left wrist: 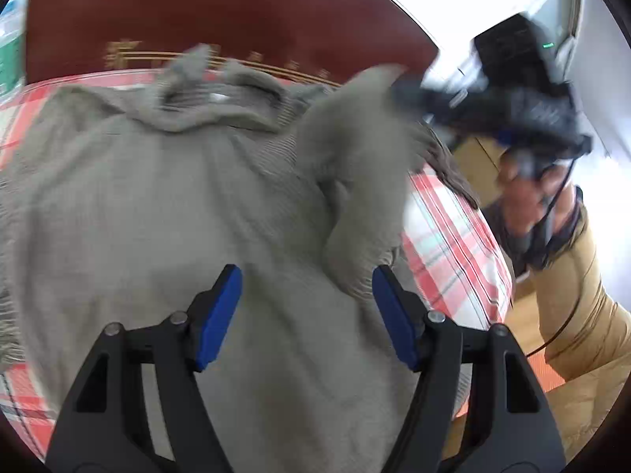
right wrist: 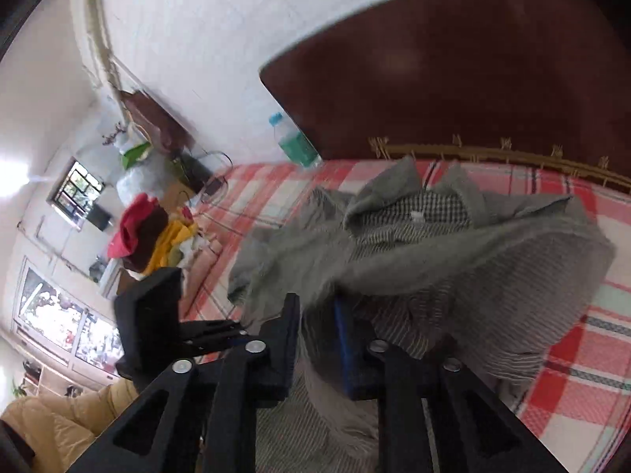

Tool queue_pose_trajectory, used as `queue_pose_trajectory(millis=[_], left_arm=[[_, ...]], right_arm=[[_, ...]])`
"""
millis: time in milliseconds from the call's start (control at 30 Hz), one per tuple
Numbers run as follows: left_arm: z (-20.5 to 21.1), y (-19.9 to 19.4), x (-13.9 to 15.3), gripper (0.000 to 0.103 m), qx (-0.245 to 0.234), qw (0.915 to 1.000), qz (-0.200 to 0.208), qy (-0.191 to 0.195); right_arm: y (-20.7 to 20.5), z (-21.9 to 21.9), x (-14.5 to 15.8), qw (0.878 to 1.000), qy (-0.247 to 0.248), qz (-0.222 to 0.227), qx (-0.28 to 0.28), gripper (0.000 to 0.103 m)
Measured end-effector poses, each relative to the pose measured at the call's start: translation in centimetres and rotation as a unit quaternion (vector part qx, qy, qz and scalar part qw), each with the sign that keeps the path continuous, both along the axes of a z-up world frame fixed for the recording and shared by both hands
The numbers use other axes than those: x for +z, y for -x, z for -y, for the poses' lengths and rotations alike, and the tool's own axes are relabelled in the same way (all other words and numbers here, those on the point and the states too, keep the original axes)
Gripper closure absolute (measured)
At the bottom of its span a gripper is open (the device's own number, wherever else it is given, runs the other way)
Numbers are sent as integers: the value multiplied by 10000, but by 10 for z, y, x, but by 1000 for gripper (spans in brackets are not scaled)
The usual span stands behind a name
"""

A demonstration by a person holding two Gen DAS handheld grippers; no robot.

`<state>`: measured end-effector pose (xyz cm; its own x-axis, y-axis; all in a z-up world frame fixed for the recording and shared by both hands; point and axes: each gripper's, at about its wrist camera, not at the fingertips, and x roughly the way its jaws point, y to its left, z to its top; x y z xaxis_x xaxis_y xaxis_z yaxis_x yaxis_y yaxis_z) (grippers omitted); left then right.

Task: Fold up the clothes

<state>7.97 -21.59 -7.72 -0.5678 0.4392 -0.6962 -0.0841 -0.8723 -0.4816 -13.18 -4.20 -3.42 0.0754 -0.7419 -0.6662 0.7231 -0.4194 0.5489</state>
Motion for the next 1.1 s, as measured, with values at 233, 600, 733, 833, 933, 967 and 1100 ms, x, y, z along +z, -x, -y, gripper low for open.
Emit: queue_pose_trajectory(millis=[233,600,733,833,933,967,1100], left_arm=[[40,-7,-6,33,328,9994,72,-68],[17,30,-19,33,-213,9992,45,-324],[14,40,-22,33,-240,9987,92,-441],[16,38,-21,33,-213,9985,73,-496],[24,33,-18,33,-150,9982,5,-579],[27,32,-17,33,-133,9979,-14,-631],[30,30,-15,33,-144,9971,-77,-747]], right_arm=[[8,37,-55,9977,-262,626,-45,50],[-33,-60,-82,9983,-271,161,-496,38],[-48,-47,-98,9991,-317,-20,-296,59],[-49,-45,-88,9994,44,-104,-324,79],[-52,-61,-54,9967,503,-422,-467,79],[-51,-68,-39,9952,652,-491,-541,79],[-54,-93,28,9857,1021,-1117,-747,79]])
